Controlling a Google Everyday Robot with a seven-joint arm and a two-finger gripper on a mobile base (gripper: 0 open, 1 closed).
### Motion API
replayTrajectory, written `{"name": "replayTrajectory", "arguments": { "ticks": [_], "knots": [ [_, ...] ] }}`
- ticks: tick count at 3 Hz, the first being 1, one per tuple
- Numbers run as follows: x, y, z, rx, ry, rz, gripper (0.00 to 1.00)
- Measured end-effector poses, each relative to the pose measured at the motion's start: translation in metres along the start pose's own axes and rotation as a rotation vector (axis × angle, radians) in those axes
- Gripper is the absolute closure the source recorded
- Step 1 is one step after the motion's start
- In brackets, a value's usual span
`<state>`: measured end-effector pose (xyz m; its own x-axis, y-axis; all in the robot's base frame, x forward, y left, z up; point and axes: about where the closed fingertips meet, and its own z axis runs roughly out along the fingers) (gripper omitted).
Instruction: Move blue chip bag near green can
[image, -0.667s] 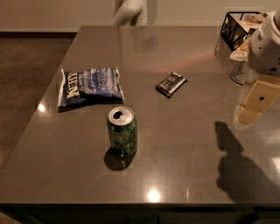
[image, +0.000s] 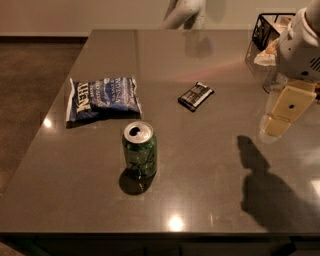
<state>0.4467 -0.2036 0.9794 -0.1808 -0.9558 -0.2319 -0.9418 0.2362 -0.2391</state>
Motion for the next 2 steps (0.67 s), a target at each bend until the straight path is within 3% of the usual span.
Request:
{"name": "replayTrajectory", "arguments": {
  "ticks": [1, 2],
  "knots": [
    [-0.033, -0.016, 0.012, -0.015, -0.048, -0.033, 0.00],
    [-0.081, -0.034, 0.034, -0.037, -0.097, -0.067, 0.00]
  ]
}}
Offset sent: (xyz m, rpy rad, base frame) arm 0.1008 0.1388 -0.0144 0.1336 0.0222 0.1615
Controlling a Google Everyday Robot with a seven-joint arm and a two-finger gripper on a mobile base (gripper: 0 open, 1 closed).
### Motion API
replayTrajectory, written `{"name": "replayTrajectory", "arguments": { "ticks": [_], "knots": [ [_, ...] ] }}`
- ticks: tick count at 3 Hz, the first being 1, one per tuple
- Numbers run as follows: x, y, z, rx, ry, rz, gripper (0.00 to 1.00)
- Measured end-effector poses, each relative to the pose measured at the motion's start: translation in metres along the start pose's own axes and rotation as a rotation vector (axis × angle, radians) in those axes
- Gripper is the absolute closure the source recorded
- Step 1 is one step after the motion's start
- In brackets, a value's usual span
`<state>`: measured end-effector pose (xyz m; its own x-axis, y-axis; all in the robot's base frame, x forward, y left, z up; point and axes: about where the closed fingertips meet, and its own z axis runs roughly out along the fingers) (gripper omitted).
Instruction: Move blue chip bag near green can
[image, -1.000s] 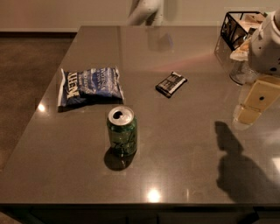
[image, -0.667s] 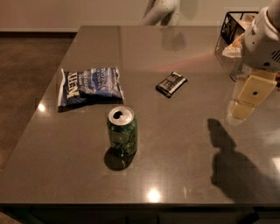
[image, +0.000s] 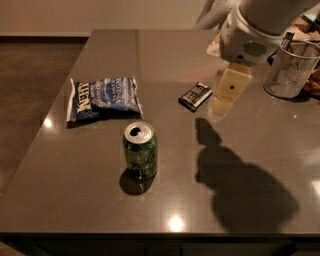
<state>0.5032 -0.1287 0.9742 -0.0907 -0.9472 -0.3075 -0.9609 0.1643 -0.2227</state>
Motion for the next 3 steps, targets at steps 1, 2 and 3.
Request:
{"name": "replayTrajectory", "arguments": {
  "ticks": [1, 2, 3],
  "knots": [
    [-0.048, -0.022, 0.035, -0.025, -0.023, -0.039, 0.00],
    [-0.093, -0.034, 0.070, -0.067, -0.047, -0.080, 0.00],
    [-0.130, -0.044, 0.104, -0.096, -0.049, -0.122, 0.00]
  ]
}}
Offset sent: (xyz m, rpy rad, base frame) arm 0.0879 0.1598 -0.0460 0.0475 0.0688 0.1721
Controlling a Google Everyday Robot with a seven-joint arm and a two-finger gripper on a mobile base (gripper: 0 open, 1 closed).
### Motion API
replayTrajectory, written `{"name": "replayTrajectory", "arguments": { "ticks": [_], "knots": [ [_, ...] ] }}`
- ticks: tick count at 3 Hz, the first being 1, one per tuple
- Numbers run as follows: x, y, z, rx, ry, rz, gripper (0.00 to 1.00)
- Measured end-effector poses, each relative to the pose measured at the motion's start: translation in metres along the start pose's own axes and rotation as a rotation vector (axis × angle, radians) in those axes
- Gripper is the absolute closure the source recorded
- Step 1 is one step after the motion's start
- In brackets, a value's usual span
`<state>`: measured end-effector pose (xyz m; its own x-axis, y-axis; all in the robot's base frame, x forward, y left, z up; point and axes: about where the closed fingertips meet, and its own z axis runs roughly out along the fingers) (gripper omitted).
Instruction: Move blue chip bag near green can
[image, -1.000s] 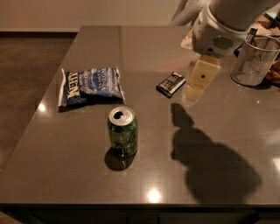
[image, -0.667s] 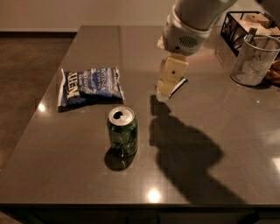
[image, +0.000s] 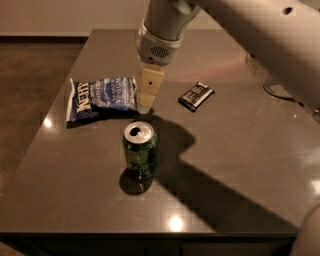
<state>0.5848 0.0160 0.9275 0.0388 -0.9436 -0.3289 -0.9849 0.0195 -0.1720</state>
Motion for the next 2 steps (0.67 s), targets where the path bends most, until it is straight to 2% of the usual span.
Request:
{"name": "replayTrajectory", "arguments": {
  "ticks": [1, 2],
  "knots": [
    [-0.025, -0.011, 0.032, -0.021, 0.010, -0.040, 0.00],
    [-0.039, -0.017, 0.058, -0.045, 0.030, -0.066, 0.00]
  ]
}}
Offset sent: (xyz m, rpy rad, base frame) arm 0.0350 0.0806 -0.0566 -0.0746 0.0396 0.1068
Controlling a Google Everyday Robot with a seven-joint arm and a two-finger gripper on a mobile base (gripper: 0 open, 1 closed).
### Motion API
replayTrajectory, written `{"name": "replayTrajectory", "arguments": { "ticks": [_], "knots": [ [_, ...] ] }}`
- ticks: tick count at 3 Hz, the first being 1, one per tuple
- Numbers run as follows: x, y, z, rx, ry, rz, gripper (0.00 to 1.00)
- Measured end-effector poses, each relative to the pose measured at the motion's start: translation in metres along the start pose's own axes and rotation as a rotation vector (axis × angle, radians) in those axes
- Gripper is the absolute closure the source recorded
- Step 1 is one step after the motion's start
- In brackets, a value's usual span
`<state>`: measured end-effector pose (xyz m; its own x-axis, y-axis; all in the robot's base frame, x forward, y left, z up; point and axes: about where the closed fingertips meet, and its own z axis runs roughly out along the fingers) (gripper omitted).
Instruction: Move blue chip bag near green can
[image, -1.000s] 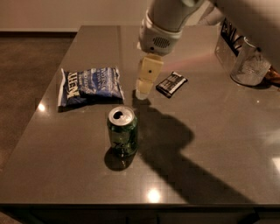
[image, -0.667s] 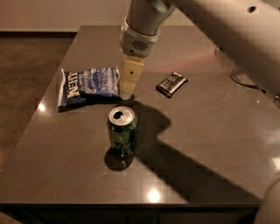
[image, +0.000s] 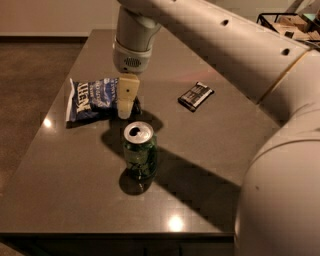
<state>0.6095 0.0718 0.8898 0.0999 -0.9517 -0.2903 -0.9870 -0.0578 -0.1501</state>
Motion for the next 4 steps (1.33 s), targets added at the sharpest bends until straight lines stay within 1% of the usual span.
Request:
{"name": "replayTrajectory", "arguments": {
  "ticks": [1, 2, 3, 4],
  "knots": [
    [-0.007, -0.004, 0.020, -0.022, 0.020, -0.015, 0.00],
    [-0.011, -0.009, 0.030, -0.026, 0.040, -0.024, 0.16],
    [-0.007, -0.015, 0.033, -0.034, 0.056, -0.026, 0.39],
    [0.003, -0.018, 0.029, -0.026, 0.074, -0.045, 0.62]
  ]
}}
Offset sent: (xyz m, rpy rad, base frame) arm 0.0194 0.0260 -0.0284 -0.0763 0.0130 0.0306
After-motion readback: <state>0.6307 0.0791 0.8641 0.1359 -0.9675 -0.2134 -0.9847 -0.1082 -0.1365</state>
